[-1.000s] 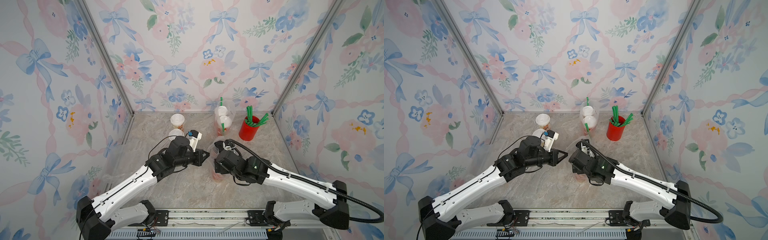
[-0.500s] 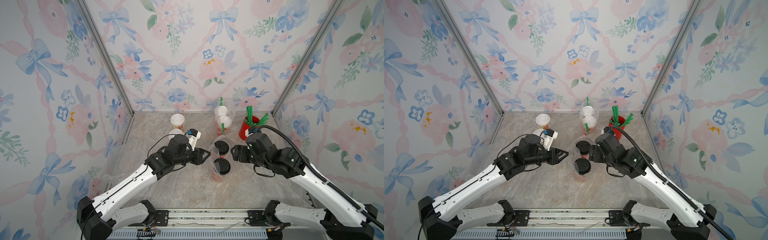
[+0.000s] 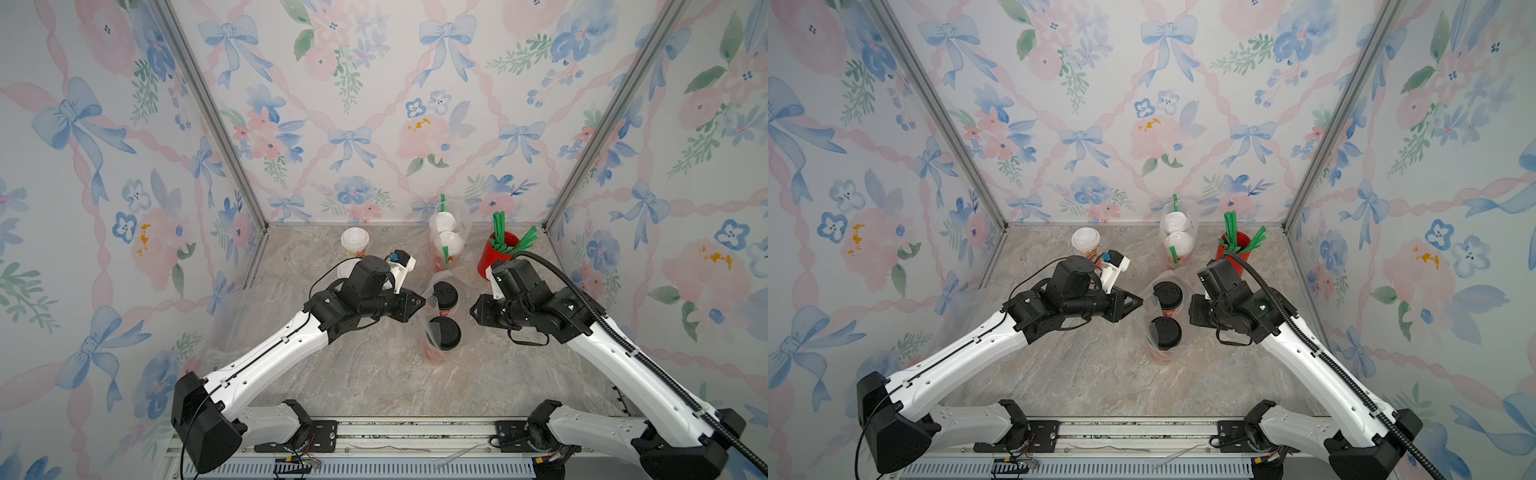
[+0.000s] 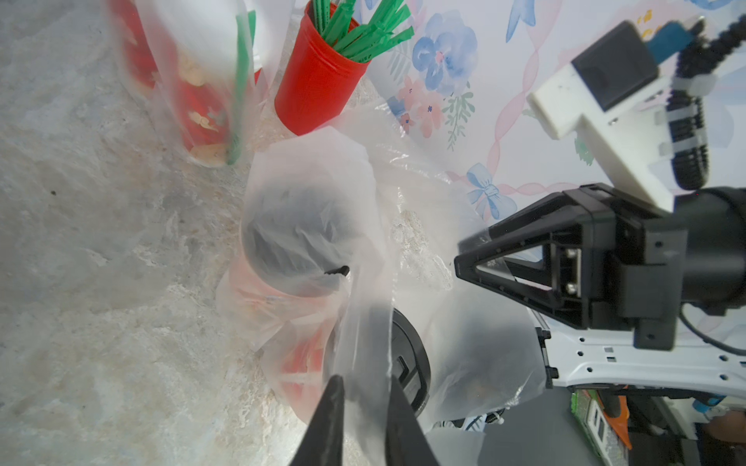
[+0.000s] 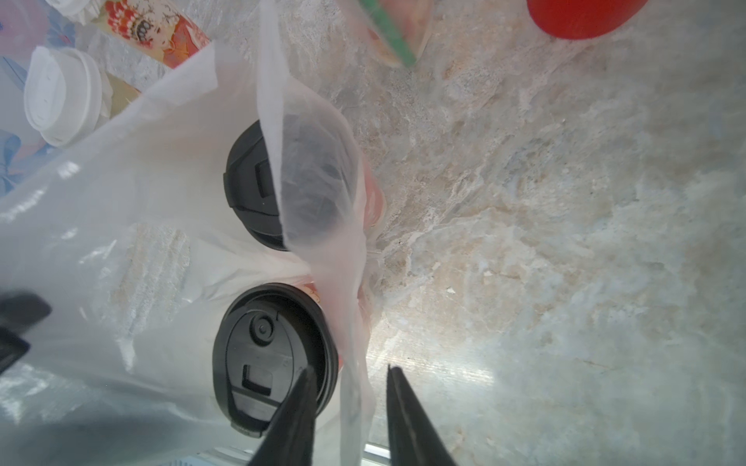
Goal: Pack milk tea into plastic carrier bags
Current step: Place the milk tea cup in the plastic carrier bag, then adjust the plastic carrier bag at the center of the board.
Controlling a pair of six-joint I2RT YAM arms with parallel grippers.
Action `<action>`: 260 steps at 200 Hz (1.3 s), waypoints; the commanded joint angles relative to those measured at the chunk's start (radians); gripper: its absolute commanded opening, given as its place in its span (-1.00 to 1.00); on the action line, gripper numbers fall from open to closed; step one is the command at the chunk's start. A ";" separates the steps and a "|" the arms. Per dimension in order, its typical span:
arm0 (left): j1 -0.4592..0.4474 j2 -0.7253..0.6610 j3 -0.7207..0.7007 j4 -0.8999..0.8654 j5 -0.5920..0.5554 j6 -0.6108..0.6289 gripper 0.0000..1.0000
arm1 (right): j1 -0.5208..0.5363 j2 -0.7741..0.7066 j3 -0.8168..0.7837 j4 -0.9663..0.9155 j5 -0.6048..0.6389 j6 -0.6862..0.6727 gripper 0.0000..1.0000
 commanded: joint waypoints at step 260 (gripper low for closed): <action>0.059 0.104 0.158 -0.119 -0.003 0.218 0.25 | -0.116 0.048 0.191 -0.046 -0.038 -0.102 0.18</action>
